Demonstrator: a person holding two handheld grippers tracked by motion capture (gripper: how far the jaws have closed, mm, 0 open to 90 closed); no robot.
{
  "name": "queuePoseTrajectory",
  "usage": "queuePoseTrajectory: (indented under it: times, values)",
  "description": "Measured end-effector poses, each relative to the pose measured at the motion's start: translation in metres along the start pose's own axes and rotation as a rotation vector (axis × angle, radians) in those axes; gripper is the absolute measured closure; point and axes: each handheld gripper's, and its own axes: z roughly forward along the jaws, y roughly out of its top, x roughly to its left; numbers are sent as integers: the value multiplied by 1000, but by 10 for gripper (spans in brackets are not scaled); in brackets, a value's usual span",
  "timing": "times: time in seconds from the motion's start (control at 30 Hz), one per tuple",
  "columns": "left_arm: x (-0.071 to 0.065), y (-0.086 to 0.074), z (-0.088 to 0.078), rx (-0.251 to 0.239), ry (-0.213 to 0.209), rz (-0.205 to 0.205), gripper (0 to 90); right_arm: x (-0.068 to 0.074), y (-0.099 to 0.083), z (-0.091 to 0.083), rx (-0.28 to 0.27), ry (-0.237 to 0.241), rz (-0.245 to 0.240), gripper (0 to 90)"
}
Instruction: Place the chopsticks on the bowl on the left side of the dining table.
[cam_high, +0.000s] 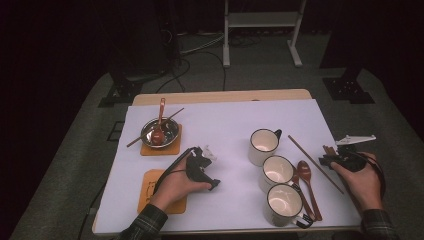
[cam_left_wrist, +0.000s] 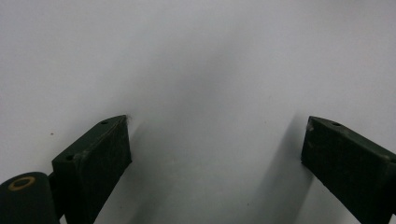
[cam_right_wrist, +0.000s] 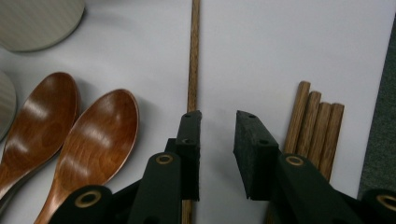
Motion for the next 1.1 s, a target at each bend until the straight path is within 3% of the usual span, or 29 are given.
queuePoseTrajectory:
  times: [0.57, 1.1]
  values:
    - [0, 1, 0, 8, 0, 5, 68, 6, -18, -3, 26, 21, 8, 725]
    - [0, 1, 0, 7, 1, 5, 68, 8, -18, 2, 52, -11, -13, 806]
